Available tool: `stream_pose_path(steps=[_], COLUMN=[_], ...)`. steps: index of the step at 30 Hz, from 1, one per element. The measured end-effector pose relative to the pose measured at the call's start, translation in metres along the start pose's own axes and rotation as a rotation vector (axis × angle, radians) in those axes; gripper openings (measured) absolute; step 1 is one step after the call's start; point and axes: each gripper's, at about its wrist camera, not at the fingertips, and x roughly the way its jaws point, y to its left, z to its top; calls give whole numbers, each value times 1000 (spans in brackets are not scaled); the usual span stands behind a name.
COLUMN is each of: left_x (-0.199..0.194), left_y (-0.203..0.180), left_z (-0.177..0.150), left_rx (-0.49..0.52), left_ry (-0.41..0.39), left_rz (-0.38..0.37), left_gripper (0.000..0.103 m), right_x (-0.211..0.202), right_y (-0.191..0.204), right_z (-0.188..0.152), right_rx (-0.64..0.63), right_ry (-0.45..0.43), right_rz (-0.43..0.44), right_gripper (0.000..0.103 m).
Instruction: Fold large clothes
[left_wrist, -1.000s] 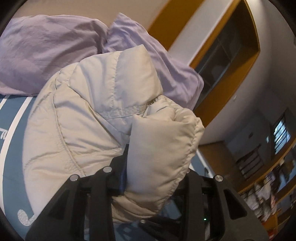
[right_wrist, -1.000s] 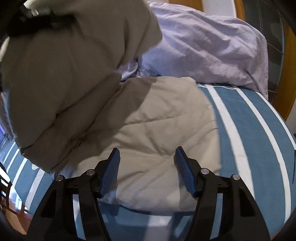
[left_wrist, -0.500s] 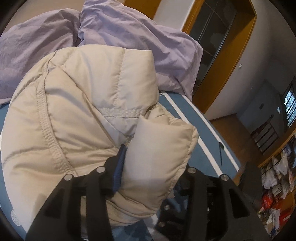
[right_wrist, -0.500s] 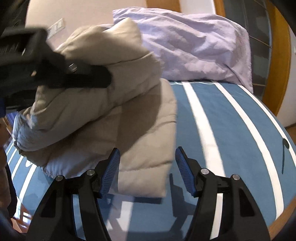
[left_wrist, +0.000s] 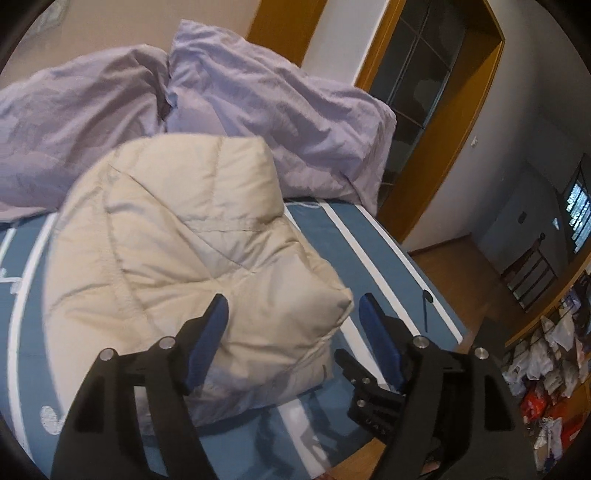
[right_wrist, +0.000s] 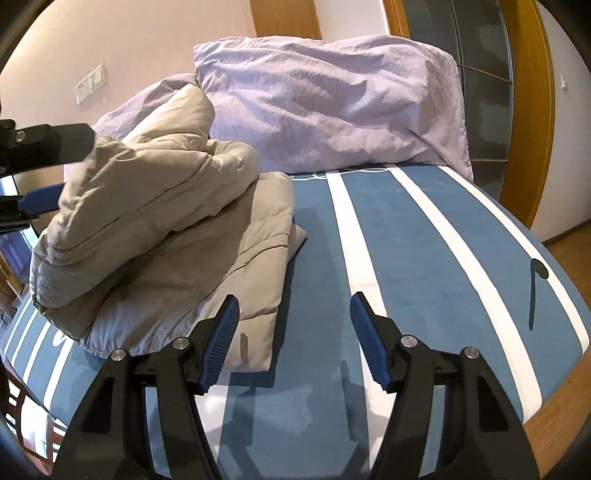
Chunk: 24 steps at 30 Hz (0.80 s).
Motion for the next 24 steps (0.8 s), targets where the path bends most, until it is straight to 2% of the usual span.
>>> stream_pose_path(steps=[6,12,15,17,24], left_x=[-18,-23,-19,-16,4], left_y=[18,48,60,66,61], left_z=[-1,-7,-11,-14,-27], left_rx=[-6,-8,-15,-18,23], left_ry=[-19,-37,-33,-30,-26], left_rz=[102,265,314,320,342], left_gripper=[74,74,74,79,80], right_x=[-7,-7,-6,-6,-6], right_y=[6,7,8,7,2], right_z=[-3,-3,-1,1,10], right_rx=[-8,-12,-14,-15,-4], right_ry=[-5,-1,-2,-2,-16], right_rz=[5,2,-1,-4,-24], right_gripper=[64,64,64,64,64])
